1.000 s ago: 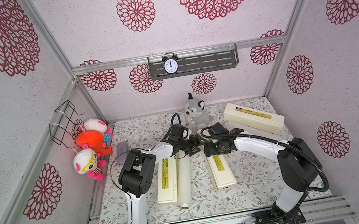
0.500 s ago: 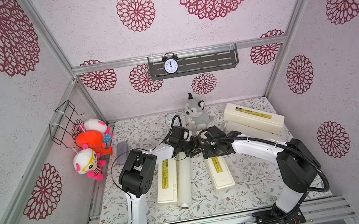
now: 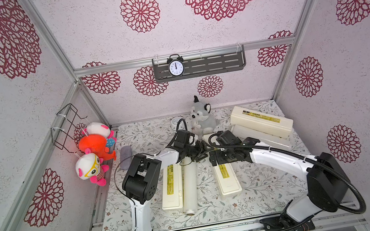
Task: Put plastic wrap rolls into dispensers
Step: Close the lid on the plastic wrap cutting box.
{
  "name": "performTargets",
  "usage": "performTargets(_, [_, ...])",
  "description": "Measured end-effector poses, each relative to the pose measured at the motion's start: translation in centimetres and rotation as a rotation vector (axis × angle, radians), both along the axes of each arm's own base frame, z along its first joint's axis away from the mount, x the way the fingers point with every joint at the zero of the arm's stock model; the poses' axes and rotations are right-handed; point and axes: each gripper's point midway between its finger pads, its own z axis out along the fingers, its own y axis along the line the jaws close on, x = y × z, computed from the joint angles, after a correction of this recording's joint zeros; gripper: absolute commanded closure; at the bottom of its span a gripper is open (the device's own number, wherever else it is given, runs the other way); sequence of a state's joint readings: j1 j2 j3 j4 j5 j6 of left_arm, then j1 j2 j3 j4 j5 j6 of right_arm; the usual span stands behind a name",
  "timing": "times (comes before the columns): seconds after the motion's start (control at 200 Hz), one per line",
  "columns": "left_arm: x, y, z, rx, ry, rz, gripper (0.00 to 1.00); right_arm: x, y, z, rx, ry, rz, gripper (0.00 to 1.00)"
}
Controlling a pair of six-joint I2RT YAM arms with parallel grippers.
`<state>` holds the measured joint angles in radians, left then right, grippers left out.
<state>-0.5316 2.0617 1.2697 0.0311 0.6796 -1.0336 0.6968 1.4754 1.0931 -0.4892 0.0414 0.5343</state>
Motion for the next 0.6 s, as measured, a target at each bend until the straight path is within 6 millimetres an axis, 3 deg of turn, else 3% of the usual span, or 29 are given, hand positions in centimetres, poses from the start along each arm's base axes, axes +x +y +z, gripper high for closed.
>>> performTargets(0.08, [0.0,0.0,0.0,0.000,-0.002,0.000,0.33,-0.7,-0.4,0.9,0.045,-0.015,0.007,0.01])
performTargets(0.16, [0.0,0.0,0.0,-0.001,-0.004,0.000,0.33,-1.7,-1.4,0.5,0.082,-0.003,0.007,0.02])
performTargets(0.33, [0.0,0.1,0.0,0.005,-0.012,0.000,0.33,-5.4,-4.2,-3.4,0.152,0.110,0.007,0.04])
performTargets(0.6, [-0.3,-0.2,0.2,0.031,-0.021,0.009,0.32,-8.6,-2.3,-4.8,0.385,0.166,0.069,0.07])
